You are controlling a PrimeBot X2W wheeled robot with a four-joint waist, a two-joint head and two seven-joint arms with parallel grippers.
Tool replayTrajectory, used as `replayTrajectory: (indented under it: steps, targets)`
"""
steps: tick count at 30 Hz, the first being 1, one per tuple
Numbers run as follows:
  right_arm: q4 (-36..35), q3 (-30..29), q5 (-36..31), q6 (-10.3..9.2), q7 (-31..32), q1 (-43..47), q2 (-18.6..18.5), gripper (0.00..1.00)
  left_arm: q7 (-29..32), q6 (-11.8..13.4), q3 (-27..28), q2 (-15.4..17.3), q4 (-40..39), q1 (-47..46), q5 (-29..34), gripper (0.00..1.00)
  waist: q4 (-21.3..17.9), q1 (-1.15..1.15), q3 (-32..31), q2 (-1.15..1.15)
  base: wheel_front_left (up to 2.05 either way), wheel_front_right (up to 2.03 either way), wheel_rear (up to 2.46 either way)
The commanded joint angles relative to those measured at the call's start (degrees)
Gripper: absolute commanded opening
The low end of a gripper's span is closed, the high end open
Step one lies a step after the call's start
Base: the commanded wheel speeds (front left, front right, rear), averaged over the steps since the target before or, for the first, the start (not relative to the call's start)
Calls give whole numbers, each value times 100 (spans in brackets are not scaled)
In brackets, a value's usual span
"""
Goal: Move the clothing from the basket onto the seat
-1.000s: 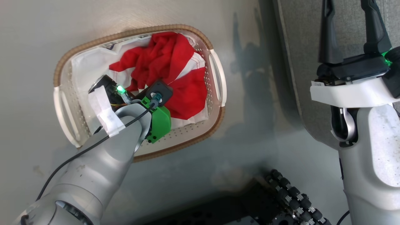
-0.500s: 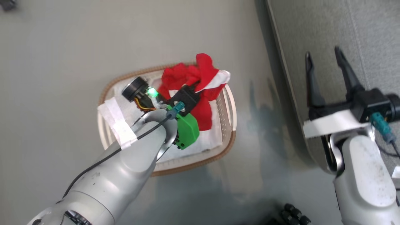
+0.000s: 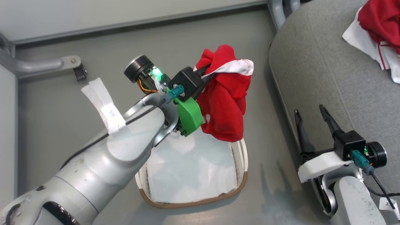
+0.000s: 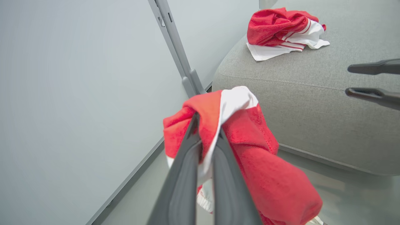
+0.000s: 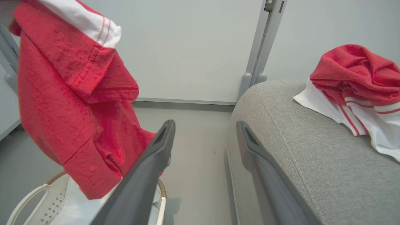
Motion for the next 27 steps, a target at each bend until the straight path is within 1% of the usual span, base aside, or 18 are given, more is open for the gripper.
replayTrajectory:
  steps: [1,7,12,17,23,27]
  targets:
    - [33,38,41,-8,-3,142,-26,100,32,-11,60,70,-105,-173,-77,0,275,1,-1082,0,0,0,0]
    - [95,292,75,-8,-3,226,-26,100,170,-3,362,182,-239,-410,-472,0,252,1,-1491,0,0,0,0]
    - [35,620,152,-8,-3,102,-23,100,261,65,542,258,-243,-504,-662,0,224,1,-1599,0,0,0,0]
    - [-9,1304,368,-8,-2,-86,-23,100,277,103,563,301,-250,-524,-697,0,194,1,-1644,0,0,0,0]
    - [150,2109,639,-8,-2,-398,-26,100,309,173,546,229,-275,-505,-739,0,207,1,-1698,0,0,0,0]
    - [348,2431,740,-8,-2,-659,-27,100,367,239,503,169,-318,-522,-724,0,253,1,-1733,0,0,0,0]
